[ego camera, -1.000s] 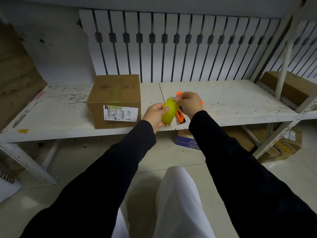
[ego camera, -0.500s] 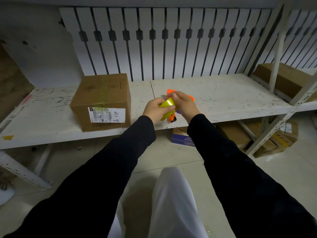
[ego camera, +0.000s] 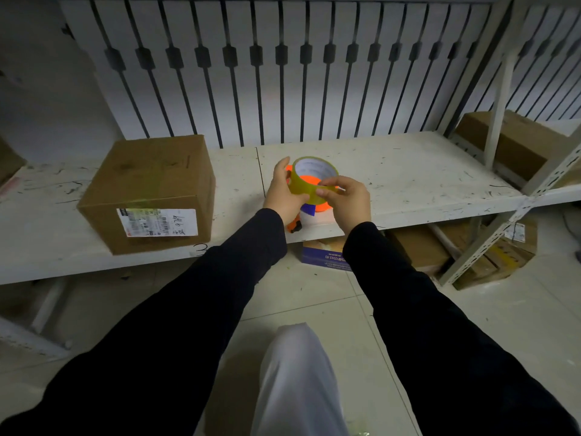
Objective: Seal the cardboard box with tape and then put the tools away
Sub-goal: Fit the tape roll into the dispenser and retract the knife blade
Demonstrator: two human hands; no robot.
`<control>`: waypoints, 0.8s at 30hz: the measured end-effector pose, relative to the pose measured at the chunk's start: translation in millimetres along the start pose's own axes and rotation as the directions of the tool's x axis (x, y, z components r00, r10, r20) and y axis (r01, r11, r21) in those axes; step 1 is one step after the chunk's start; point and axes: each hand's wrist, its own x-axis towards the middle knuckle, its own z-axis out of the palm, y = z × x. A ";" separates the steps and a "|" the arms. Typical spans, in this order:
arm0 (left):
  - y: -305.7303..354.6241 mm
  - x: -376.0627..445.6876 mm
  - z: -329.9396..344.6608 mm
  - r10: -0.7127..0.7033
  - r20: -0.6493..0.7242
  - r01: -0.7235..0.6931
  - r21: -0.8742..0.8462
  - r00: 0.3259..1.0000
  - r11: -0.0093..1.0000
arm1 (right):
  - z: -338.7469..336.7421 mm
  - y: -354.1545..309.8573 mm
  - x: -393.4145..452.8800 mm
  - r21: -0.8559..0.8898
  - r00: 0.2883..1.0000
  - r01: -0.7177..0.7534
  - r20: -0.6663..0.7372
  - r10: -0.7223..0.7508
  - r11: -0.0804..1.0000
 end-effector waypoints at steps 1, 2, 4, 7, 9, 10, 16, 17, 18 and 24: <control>-2.4 6.9 5.1 -0.022 -0.013 0.022 0.006 1.000 1.000 | -0.8 3.5 4.6 -0.010 1.000 0.009 -0.026 -0.009 1.000; -5.0 13.5 9.9 -0.040 -0.024 0.041 0.028 0.999 0.999 | -1.7 7.9 10.1 -0.023 0.998 0.010 -0.058 -0.011 1.000; -11.2 26.4 19.8 -0.065 -0.026 0.067 0.085 0.998 0.994 | -4.2 16.4 21.0 -0.046 0.993 -0.005 -0.115 0.000 0.999; -18.2 42.7 35.8 -0.048 -0.027 0.053 0.236 0.998 0.970 | -9.4 28.3 37.4 -0.097 0.985 -0.014 -0.174 -0.003 0.995; -24.9 53.9 45.3 -0.003 -0.053 0.023 0.364 0.999 0.931 | -12.2 36.9 47.7 -0.101 0.978 -0.020 -0.209 -0.002 0.995; -29.1 59.0 49.2 0.013 -0.057 0.011 0.407 0.998 0.913 | -13.0 41.1 51.7 -0.101 0.973 -0.028 -0.231 0.004 0.994; -54.0 76.1 66.9 0.028 0.010 -0.029 0.590 1.000 0.807 | -13.6 71.0 69.2 -0.116 0.946 -0.063 -0.324 0.022 0.991; -56.4 76.7 67.7 0.027 0.006 -0.025 0.600 1.000 0.799 | -12.8 74.5 70.3 -0.113 0.943 -0.069 -0.330 0.028 0.991; -58.4 76.8 67.8 0.025 -0.004 -0.017 0.604 1.000 0.797 | -11.8 77.4 70.9 -0.107 0.941 -0.074 -0.338 0.034 0.991; -73.3 71.7 55.2 0.061 -0.102 0.026 0.688 0.993 0.725 | -2.7 86.5 73.3 -0.085 0.926 -0.109 -0.371 0.070 0.990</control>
